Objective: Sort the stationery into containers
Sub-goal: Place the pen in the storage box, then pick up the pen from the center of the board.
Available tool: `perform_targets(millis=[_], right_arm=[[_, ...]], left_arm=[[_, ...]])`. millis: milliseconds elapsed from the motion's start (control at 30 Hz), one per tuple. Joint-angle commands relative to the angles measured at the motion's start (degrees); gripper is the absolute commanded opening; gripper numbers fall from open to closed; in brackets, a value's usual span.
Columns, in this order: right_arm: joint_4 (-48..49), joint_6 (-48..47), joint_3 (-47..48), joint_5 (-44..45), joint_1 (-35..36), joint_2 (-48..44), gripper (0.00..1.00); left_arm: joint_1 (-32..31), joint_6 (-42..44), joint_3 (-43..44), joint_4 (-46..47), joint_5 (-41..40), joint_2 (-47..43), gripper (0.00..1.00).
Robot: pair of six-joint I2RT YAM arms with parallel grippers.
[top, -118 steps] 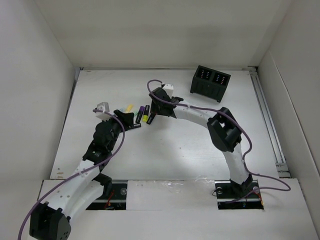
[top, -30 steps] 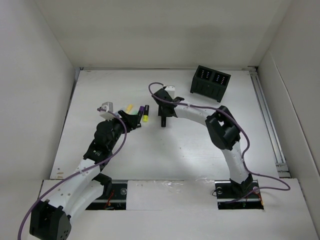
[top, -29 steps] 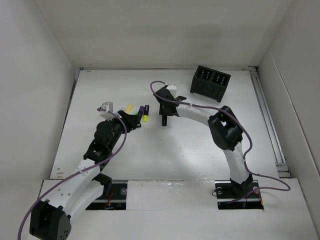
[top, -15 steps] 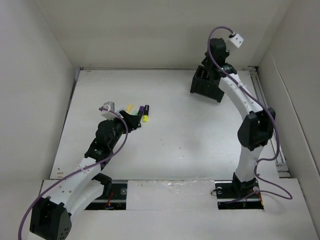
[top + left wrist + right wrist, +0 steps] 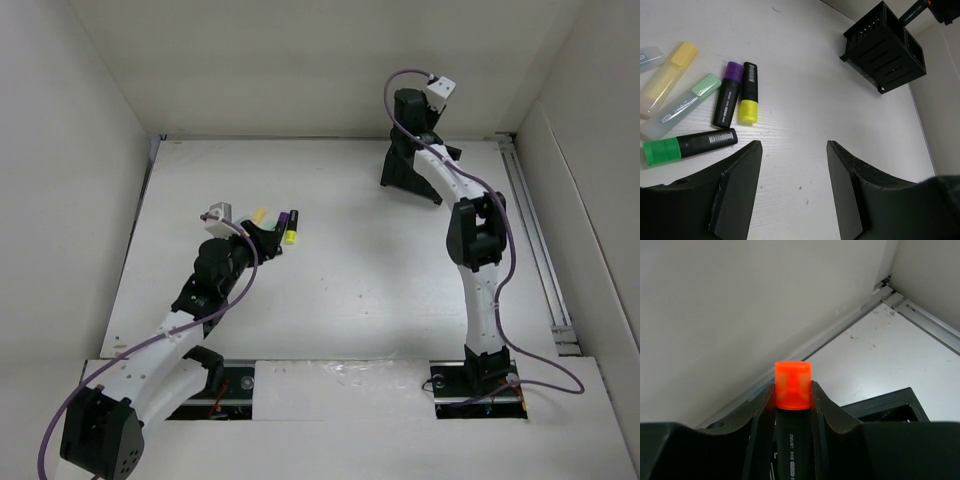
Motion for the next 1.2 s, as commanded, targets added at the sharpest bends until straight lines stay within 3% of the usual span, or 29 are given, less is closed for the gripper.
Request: perform_targets(millis=[0,167,333,367,400,433,533,700,833,867,933,967,1000,1033,1067,1167], right_arm=[[6.74,-3.44,-1.09,3.43,0.63,-1.64,0.09],[9.91,-2.92,-8.21,5.27,2.56,-3.12,0.14],[12.46,-2.92,-13.13,7.29,4.23,-5.94,0.33],[13.16,-2.92,-14.44,7.91,4.75,-6.73,0.43],[13.17,-2.92,-14.46,7.91,4.76,-6.74,0.43],[13.17,-2.92,-15.24,8.87,5.37,-7.69,0.53],[13.69,-2.22,-17.52,9.41,6.51,-11.56,0.73],[13.69,-1.51,-22.27,4.24,8.53,-20.52,0.86],[8.36,1.38,-25.78,-1.38,12.21,-27.20,0.87],[6.85,3.65,-26.66,-3.66,12.92,-29.65,0.85],[4.91,6.56,-29.73,-10.41,15.38,-32.12,0.58],[4.91,7.79,-34.01,-13.15,16.09,-33.35,0.43],[4.91,10.33,-36.14,-16.23,16.70,-35.28,0.16],[4.91,11.75,-38.17,-19.04,17.32,-36.00,0.06],[4.91,13.15,-40.01,-23.16,18.63,-36.53,0.00],[4.91,16.59,-45.91,-25.57,20.83,-37.15,0.00]], left_arm=[[0.09,-0.08,2.14,3.12,-0.01,-0.14,0.51],[0.09,-0.08,2.66,3.12,-0.01,1.09,0.51],[0.09,-0.08,2.66,3.12,-0.01,1.62,0.51],[0.09,-0.08,2.66,3.12,-0.01,1.62,0.51],[0.09,-0.08,2.66,3.12,-0.01,1.62,0.51],[0.09,-0.08,2.66,3.12,-0.79,1.62,0.51],[0.09,-0.08,2.13,3.12,-2.64,1.62,0.51],[0.09,-0.08,2.13,2.59,-6.41,3.98,0.51],[0.09,-1.23,3.62,0.14,-10.64,8.20,0.49],[0.09,-1.23,4.32,0.13,-11.43,9.17,0.48],[0.09,-1.84,5.55,-0.48,-13.18,12.77,0.42],[0.09,-1.84,6.34,-1.09,-13.72,14.26,0.40],[0.09,-1.84,7.22,-1.88,-14.24,15.75,0.38],[0.09,-2.36,8.01,-3.54,-14.86,18.64,0.37],[0.09,-2.89,9.15,-3.56,-14.87,19.97,0.36],[0.09,-2.37,10.82,-3.56,-14.87,23.94,0.35]])
